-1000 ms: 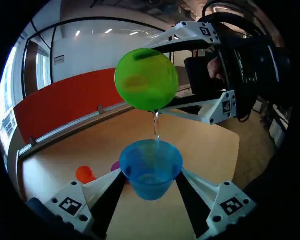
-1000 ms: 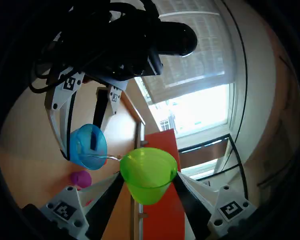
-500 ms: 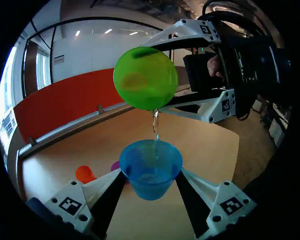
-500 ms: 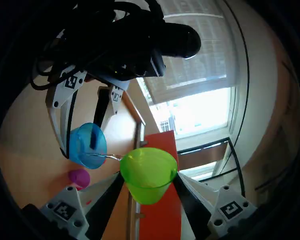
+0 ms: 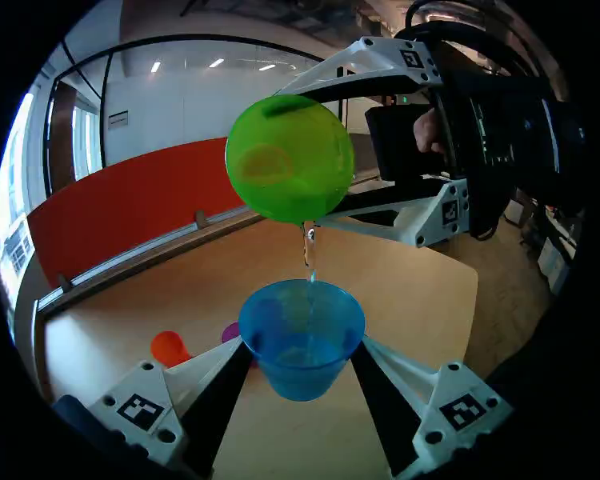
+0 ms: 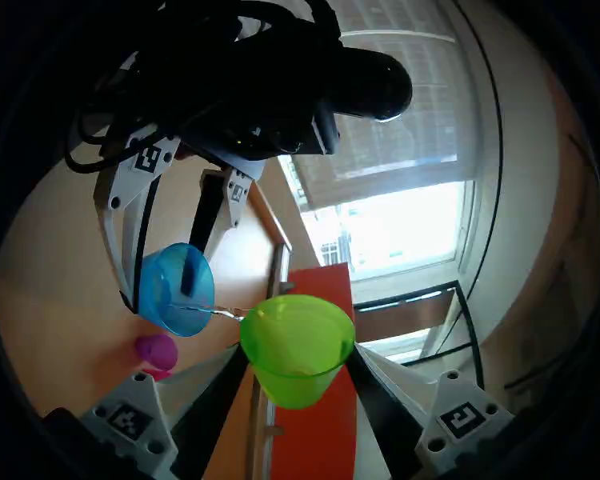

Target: Pour water

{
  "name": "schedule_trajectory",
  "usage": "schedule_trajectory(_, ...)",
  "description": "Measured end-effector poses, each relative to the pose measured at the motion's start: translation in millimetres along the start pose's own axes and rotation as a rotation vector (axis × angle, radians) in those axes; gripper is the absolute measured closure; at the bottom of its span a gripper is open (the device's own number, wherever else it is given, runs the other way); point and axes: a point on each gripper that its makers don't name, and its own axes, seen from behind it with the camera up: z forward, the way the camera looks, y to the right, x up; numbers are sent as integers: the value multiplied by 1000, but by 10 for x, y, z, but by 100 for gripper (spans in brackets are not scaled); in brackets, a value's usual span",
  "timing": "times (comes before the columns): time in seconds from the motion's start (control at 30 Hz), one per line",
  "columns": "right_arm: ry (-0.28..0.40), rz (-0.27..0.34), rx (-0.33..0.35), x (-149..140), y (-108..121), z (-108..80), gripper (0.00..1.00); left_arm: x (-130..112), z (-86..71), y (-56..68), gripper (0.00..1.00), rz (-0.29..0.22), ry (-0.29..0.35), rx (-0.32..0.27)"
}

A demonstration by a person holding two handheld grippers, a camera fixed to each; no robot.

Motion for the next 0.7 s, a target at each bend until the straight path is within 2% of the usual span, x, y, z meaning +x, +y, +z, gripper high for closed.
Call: schedule_trajectory(0.7, 1, -62, -2, -8, -47, 63, 11, -12, -12, 15, 17, -2, 0, 0)
